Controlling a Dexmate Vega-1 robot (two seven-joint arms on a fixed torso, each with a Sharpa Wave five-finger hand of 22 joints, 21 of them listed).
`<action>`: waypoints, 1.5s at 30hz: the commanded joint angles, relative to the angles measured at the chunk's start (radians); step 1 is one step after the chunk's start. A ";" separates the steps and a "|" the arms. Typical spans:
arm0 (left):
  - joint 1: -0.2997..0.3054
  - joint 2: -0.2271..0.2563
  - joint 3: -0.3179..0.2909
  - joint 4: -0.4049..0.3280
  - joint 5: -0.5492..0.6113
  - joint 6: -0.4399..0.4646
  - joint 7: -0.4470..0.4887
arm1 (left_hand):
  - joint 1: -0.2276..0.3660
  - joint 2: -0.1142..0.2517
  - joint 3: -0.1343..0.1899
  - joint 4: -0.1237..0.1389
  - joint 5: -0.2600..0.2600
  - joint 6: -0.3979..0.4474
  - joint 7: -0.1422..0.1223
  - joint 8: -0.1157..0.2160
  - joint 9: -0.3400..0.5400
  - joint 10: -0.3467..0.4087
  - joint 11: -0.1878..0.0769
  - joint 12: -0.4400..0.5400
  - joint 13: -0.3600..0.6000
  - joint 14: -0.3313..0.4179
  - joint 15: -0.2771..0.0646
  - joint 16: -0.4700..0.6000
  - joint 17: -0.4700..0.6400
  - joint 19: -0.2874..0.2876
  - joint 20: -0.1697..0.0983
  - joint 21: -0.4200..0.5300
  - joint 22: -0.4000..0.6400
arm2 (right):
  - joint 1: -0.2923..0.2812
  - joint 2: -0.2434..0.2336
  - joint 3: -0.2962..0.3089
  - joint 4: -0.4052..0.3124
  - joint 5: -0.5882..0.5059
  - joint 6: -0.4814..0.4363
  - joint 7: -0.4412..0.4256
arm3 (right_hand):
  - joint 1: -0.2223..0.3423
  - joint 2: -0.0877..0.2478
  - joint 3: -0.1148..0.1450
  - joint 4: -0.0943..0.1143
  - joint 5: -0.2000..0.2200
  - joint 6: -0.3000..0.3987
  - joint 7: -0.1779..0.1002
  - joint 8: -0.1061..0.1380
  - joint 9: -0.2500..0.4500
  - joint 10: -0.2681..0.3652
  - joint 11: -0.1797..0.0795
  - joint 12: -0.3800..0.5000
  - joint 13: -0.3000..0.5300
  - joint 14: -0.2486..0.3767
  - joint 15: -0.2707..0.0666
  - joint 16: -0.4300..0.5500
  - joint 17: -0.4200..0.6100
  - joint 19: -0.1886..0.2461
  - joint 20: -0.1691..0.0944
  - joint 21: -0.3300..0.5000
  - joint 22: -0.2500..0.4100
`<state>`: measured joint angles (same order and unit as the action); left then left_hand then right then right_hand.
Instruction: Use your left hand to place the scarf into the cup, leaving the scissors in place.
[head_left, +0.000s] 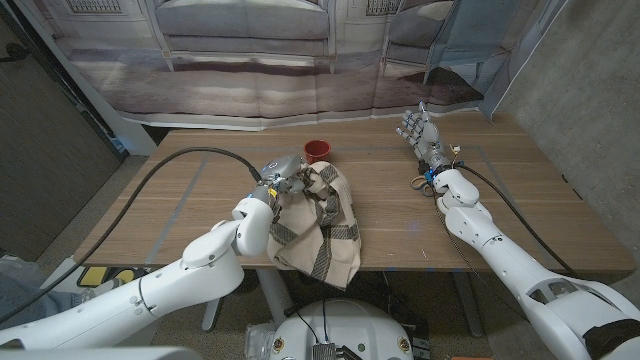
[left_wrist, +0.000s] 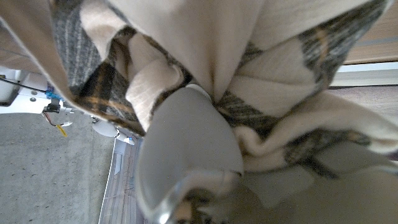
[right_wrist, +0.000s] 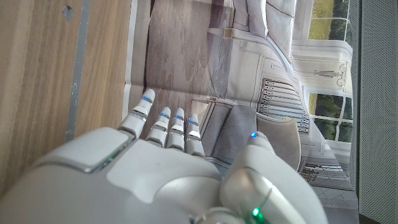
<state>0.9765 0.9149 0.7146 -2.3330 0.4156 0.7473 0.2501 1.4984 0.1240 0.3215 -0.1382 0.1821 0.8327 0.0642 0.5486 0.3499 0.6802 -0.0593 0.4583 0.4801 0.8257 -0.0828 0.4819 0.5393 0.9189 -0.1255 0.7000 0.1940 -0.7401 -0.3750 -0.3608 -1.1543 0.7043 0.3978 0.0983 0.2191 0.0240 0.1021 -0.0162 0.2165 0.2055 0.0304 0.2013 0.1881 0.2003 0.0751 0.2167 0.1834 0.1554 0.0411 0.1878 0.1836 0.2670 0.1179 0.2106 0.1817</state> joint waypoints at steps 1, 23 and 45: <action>0.007 0.050 -0.087 -0.022 -0.097 -0.085 -0.024 | -0.002 0.008 0.009 0.001 0.003 0.012 0.002 0.003 0.002 0.013 0.000 -0.001 0.007 0.034 -0.057 0.004 0.005 0.000 -0.005 0.012 0.001 | -0.001 -0.005 -0.001 -0.012 -0.004 0.000 0.001 | 0.005 0.004 0.003 -0.004 -0.003 0.012 -0.002 -0.001 0.002 0.006 0.004 0.002 0.004 0.010 -0.003 0.005 0.002 0.006 -0.004 -0.001 0.000; -0.057 0.070 -0.100 -0.069 -0.063 -0.035 -0.064 | -0.013 0.002 0.013 0.003 0.003 0.022 0.003 0.004 0.003 0.025 -0.001 -0.011 0.025 0.045 -0.058 0.002 0.020 -0.005 -0.011 0.039 0.000 | 0.005 -0.007 0.008 0.002 0.008 0.005 0.015 | 0.005 0.006 0.003 -0.005 -0.003 0.014 -0.001 -0.001 0.002 0.010 0.002 0.003 0.004 0.015 -0.003 0.005 0.002 0.012 -0.006 -0.001 0.000; -0.045 0.113 -0.171 -0.137 -0.097 -0.026 -0.068 | -0.019 -0.003 0.021 0.000 0.003 0.026 0.004 0.003 0.003 0.036 0.000 -0.021 0.042 0.057 -0.057 0.000 0.032 -0.010 -0.014 0.065 -0.002 | -0.003 -0.003 0.011 0.001 0.021 0.014 0.030 | 0.006 0.007 0.002 -0.006 -0.004 0.015 -0.001 -0.002 0.002 0.016 0.003 0.004 0.004 0.018 -0.003 0.005 0.002 0.016 -0.002 -0.003 0.000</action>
<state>0.9274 1.0113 0.5821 -2.4457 0.3450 0.7284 0.1854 1.4814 0.1187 0.3357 -0.1381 0.1787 0.8504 0.0604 0.5451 0.3505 0.7068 -0.0572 0.4394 0.5173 0.8387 -0.0699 0.4773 0.5683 0.9151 -0.1249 0.7586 0.1905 -0.7417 -0.3846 -0.3516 -1.1619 0.7171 0.4038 0.1178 0.2191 0.0240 0.1021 -0.0162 0.2165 0.2126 0.0269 0.2013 0.1880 0.2074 0.0750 0.2166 0.1834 0.1644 0.0395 0.1878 0.1835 0.2725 0.1123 0.2108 0.1817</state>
